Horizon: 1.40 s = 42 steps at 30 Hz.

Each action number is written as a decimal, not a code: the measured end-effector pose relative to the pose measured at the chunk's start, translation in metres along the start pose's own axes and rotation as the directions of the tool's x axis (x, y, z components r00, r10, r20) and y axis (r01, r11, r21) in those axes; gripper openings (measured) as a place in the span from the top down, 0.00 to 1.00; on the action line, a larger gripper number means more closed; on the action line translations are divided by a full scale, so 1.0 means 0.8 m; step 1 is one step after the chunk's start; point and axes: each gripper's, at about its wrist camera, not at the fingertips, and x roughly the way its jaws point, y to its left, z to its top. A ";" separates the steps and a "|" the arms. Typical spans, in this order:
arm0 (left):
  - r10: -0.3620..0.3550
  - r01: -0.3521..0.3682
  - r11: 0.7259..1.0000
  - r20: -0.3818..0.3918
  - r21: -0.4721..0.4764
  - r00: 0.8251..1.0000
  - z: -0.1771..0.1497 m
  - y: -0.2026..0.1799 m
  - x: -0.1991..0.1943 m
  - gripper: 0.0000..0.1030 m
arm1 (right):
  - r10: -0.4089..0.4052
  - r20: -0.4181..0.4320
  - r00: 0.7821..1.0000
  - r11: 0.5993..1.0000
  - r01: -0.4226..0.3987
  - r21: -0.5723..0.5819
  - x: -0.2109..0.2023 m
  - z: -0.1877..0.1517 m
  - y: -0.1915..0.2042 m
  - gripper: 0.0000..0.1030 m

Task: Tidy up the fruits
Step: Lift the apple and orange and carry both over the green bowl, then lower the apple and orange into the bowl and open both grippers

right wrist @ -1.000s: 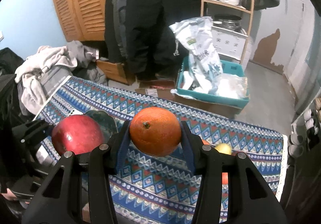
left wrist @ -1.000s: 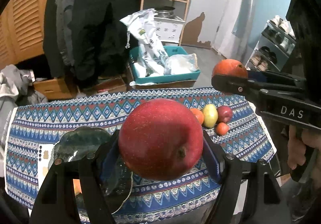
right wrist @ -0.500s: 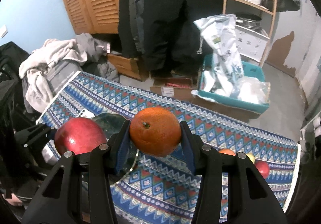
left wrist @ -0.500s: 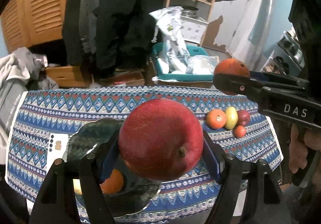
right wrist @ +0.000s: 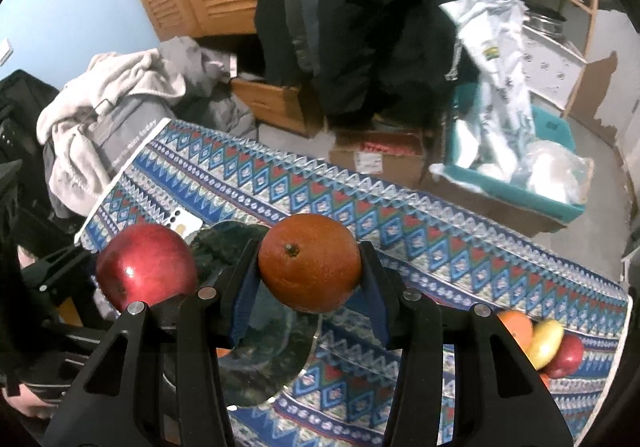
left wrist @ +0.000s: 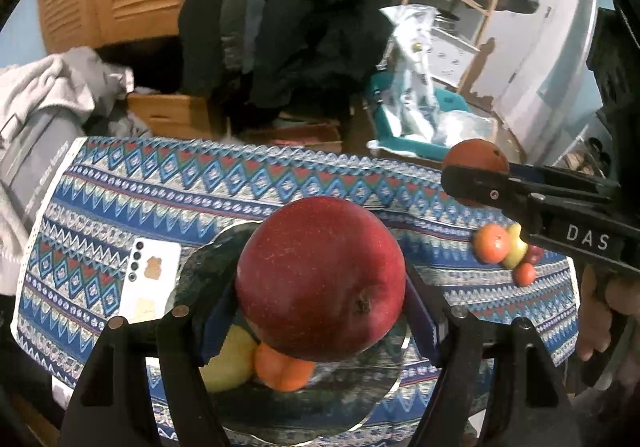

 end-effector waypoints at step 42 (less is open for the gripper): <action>0.051 -0.084 0.988 -0.233 -0.133 0.971 -0.035 0.073 0.122 0.26 | 0.098 -0.232 0.968 0.994 -0.086 0.064 0.140 -0.042 0.026 0.54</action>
